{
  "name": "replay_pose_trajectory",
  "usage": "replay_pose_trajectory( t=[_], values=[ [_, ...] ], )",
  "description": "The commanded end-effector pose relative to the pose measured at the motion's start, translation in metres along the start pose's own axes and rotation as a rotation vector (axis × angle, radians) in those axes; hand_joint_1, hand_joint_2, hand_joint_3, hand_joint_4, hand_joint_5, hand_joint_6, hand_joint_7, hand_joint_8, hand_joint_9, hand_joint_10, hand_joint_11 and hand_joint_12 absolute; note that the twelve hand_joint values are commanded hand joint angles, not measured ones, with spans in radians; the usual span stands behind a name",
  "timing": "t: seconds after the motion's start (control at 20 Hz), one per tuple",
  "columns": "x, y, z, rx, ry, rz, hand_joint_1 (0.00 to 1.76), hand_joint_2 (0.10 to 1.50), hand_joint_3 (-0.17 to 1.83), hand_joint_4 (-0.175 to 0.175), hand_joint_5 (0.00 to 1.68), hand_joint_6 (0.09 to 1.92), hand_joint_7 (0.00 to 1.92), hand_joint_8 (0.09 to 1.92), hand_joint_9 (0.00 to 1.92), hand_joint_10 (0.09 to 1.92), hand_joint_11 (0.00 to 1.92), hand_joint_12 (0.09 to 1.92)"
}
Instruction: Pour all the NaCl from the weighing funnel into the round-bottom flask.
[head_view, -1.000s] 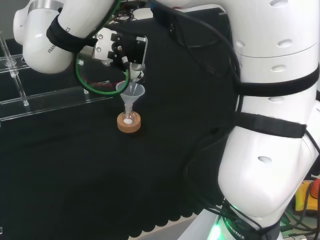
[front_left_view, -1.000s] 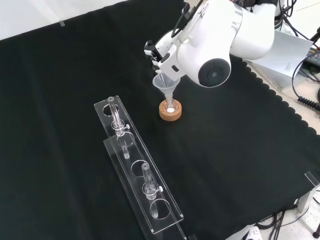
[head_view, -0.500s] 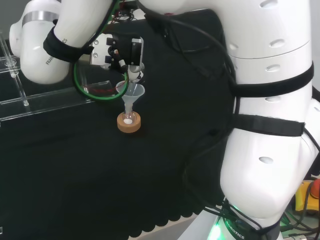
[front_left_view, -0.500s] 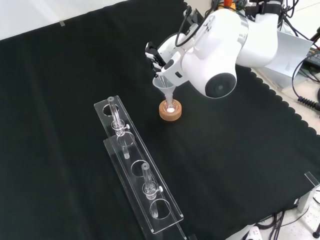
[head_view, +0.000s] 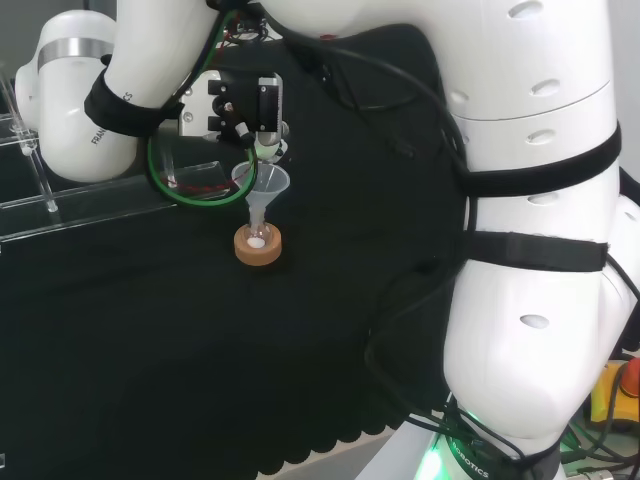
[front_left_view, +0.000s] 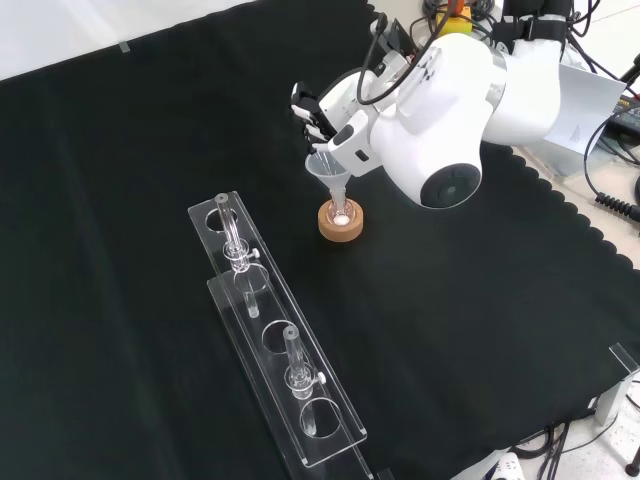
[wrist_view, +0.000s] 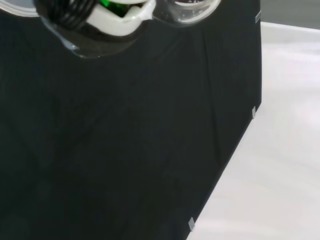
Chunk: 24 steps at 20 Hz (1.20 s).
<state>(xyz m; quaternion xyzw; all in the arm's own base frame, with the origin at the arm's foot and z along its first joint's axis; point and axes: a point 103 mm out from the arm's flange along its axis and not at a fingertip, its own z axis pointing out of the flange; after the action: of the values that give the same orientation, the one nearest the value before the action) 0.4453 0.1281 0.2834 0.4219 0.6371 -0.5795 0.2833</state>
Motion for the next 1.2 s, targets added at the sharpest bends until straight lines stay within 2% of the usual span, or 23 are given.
replay_pose_trajectory(
  t=[0.05, 0.25, 0.55, 0.9, 1.1, 1.2],
  values=[
    [0.002, -0.001, -0.002, 0.001, -0.025, 0.007, 1.13, 0.75, 0.53, 0.079, 1.21, 0.75, 1.26, 0.41, 1.48, 0.09, 1.22, 0.75],
    [0.002, -0.002, -0.003, 0.003, -0.042, 0.006, 1.13, 0.75, 0.54, 0.08, 1.2, 0.75, 1.26, 0.41, 1.48, 0.09, 1.22, 0.75],
    [0.001, -0.003, 0.001, 0.004, -0.025, 0.009, 1.13, 0.75, 0.54, 0.082, 1.2, 0.75, 1.26, 0.41, 1.48, 0.09, 1.23, 0.75],
    [-0.014, -0.008, 0.012, -0.027, 0.114, 0.006, 1.13, 0.75, 0.54, 0.084, 1.21, 0.75, 1.26, 0.41, 1.48, 0.09, 1.23, 0.75],
    [-0.025, -0.011, 0.029, -0.052, 0.239, 0.019, 1.13, 0.75, 0.54, 0.085, 1.21, 0.75, 1.26, 0.41, 1.48, 0.09, 1.23, 0.75],
    [-0.031, -0.012, 0.041, -0.067, 0.334, 0.023, 1.13, 0.75, 0.54, 0.085, 1.21, 0.75, 1.26, 0.41, 1.48, 0.09, 1.23, 0.75]
  ],
)
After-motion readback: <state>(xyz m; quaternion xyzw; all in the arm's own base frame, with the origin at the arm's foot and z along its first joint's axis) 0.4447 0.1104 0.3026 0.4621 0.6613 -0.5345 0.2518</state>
